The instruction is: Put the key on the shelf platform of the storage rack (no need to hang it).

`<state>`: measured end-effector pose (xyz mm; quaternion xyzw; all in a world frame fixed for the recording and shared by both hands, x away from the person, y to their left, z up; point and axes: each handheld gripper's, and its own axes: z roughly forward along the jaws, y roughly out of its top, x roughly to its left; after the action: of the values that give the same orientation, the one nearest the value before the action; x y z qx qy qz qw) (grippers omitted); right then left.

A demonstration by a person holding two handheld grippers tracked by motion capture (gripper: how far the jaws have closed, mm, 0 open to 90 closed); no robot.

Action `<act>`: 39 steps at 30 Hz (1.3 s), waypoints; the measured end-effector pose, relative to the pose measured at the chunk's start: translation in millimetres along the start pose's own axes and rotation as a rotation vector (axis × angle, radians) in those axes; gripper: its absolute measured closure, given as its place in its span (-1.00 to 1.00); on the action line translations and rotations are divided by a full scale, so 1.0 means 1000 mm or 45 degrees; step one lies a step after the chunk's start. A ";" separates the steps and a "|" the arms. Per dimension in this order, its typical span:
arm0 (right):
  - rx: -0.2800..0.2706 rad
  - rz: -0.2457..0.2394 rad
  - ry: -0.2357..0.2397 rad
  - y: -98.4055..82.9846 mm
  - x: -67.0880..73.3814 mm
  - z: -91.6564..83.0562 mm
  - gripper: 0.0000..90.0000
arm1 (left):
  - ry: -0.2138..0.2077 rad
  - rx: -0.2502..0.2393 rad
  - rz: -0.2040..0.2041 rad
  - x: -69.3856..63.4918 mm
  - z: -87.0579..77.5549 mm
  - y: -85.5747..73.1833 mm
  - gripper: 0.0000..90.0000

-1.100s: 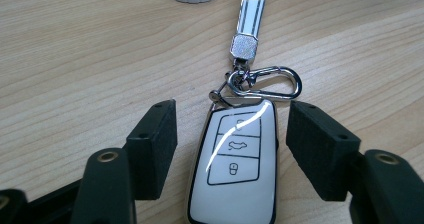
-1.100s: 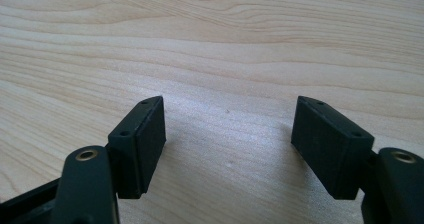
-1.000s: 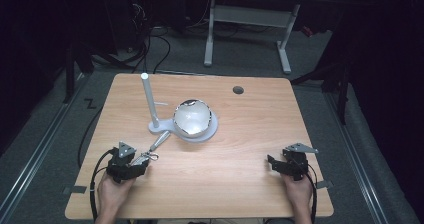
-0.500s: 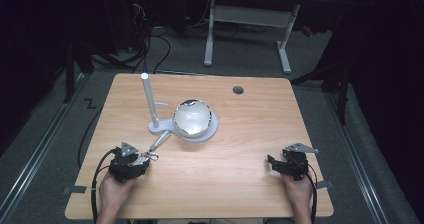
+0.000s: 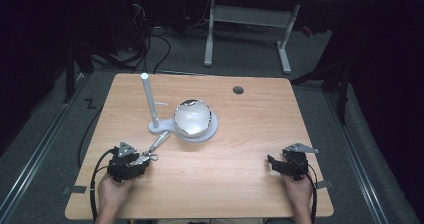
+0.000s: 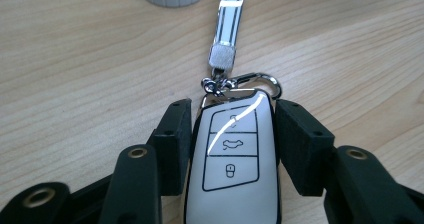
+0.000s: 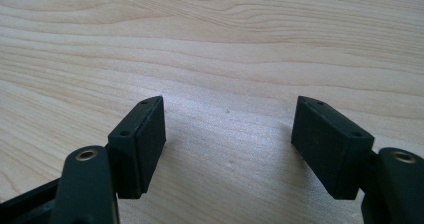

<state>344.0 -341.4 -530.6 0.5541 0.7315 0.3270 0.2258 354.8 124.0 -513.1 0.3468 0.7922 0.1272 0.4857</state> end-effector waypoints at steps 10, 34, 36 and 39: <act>0.000 0.000 0.000 0.000 0.000 0.000 -0.33 | -0.040 -0.020 0.006 -0.015 -0.016 0.004 0.14; -0.002 0.008 0.002 0.000 -0.001 0.000 -0.32 | -0.205 -0.032 -0.029 -0.056 -0.058 0.039 0.14; -0.002 0.007 0.001 0.000 0.000 0.000 -0.32 | -0.217 -0.022 -0.042 -0.062 -0.062 0.042 0.14; -0.001 0.008 0.002 0.000 0.000 0.000 -0.33 | -0.236 -0.011 -0.047 -0.067 -0.065 0.045 0.14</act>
<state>344.1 -341.8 -530.6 0.5560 0.7298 0.3284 0.2247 337.1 120.2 -411.2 0.3403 0.7496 0.0889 0.5606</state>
